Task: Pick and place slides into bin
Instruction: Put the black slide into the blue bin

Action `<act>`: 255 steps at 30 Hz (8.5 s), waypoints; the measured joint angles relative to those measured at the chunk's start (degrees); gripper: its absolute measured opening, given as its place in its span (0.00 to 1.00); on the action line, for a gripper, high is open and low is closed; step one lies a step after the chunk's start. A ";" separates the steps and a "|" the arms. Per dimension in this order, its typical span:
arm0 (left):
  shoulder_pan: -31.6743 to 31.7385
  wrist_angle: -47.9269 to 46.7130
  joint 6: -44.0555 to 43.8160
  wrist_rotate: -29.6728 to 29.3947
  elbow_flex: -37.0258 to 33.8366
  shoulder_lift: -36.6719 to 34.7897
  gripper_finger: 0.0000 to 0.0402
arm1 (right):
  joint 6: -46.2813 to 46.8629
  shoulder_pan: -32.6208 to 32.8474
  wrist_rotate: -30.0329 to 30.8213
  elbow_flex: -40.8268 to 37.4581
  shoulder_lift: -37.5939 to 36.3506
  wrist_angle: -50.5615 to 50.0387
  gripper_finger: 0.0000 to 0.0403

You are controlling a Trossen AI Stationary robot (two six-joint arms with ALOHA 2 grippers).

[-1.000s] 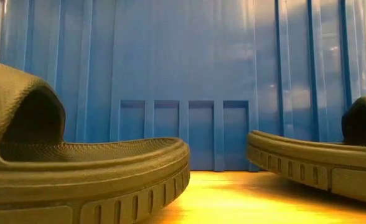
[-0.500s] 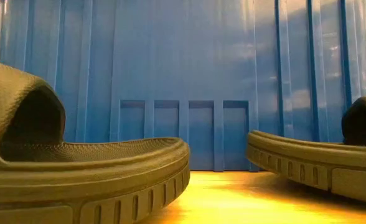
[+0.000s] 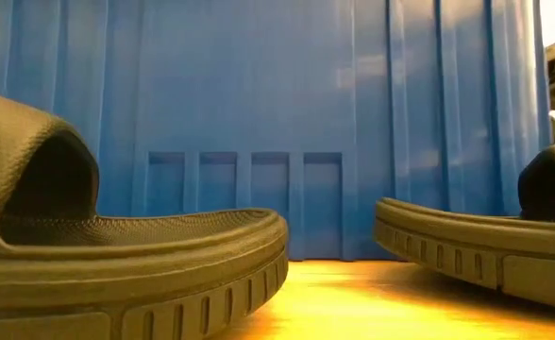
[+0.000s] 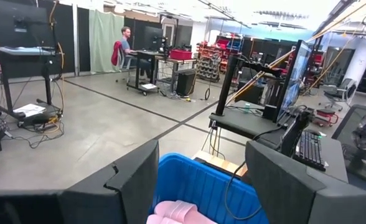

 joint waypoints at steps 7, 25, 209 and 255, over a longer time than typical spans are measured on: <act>0.00 -0.01 0.01 -0.04 0.00 -0.22 0.56 | -0.04 0.00 0.10 -0.21 0.36 4.83 0.56; -0.04 -0.01 0.03 -0.02 0.00 -0.36 0.56 | 1.39 0.71 -5.35 -4.14 0.56 6.69 0.56; 0.00 1.08 0.09 0.85 0.00 -5.62 0.56 | 27.57 14.79 -16.30 46.84 17.04 116.94 0.03; -0.02 1.30 2.05 0.50 0.00 -4.90 0.56 | 57.75 12.87 14.62 45.90 17.37 66.54 0.03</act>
